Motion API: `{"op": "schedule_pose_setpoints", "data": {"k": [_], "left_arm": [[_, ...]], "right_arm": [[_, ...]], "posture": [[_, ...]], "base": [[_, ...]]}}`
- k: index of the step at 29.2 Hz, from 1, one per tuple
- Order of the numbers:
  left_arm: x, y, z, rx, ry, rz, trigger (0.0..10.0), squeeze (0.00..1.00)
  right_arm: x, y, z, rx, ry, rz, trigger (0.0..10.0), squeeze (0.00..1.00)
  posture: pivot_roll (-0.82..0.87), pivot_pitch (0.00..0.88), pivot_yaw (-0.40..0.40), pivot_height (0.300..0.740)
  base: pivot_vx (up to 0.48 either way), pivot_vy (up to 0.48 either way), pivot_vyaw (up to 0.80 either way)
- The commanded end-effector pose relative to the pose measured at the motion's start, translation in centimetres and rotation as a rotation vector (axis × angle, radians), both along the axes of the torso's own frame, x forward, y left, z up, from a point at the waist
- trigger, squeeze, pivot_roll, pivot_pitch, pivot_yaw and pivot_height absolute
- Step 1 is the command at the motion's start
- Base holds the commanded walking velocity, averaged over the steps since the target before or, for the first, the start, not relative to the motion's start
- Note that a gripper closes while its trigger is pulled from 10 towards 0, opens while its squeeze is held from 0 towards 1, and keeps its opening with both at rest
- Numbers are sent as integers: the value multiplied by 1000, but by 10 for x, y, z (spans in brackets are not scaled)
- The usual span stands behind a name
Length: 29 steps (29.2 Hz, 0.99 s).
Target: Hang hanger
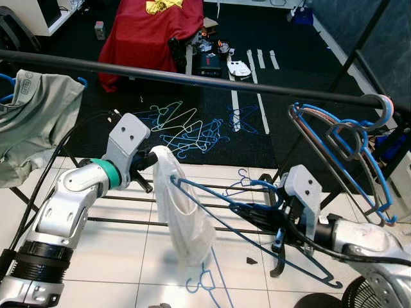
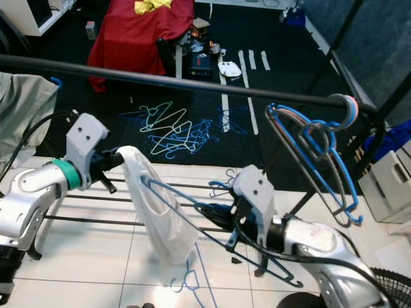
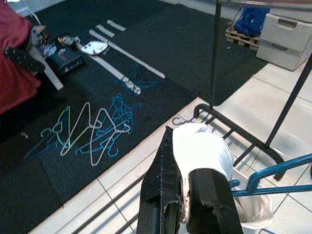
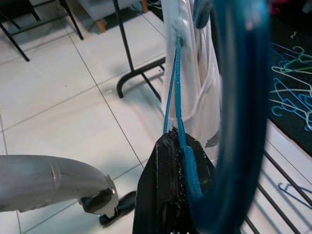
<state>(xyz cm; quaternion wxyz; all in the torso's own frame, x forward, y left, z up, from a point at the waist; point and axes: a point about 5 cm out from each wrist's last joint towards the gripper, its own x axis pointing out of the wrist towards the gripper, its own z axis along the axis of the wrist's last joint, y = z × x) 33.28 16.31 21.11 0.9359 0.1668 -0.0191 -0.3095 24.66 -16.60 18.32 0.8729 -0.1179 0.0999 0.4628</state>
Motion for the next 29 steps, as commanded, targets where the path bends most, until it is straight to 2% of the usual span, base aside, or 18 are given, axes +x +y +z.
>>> {"op": "schedule_pose_setpoints", "data": {"k": [1,5,12,15,21,22,29], "left_arm": [[-3,0,-1,6,4,-11,10000,0],[-3,3,-5,14,11,-1,10000,0],[-10,-3,-9,29,27,-57,10000,0],[-14,-11,-5,15,24,-87,10000,0],[-14,-12,-3,8,20,-94,10000,0],[-15,-13,1,5,13,-100,10000,0],[-16,-15,3,-1,7,-107,10000,0]], "right_arm": [[-1,-3,-2,-14,0,-5,10000,0],[-3,-5,2,-12,-4,2,10000,0],[-4,-12,3,-29,-14,-12,10000,0],[1,-7,3,-14,-25,-10,10000,0],[3,-2,3,-1,-30,6,10000,0],[5,5,3,11,-33,19,10000,0],[7,9,2,19,-34,30,10000,0]], "posture": [[-41,125,54,740],[-45,130,54,740],[-45,137,56,740],[-37,136,56,740],[-35,135,56,740],[-28,135,55,740],[-26,134,53,740]], "base": [[0,0,0],[0,0,0],[0,0,0],[0,0,0],[0,0,0],[0,0,0],[0,0,0]]}}
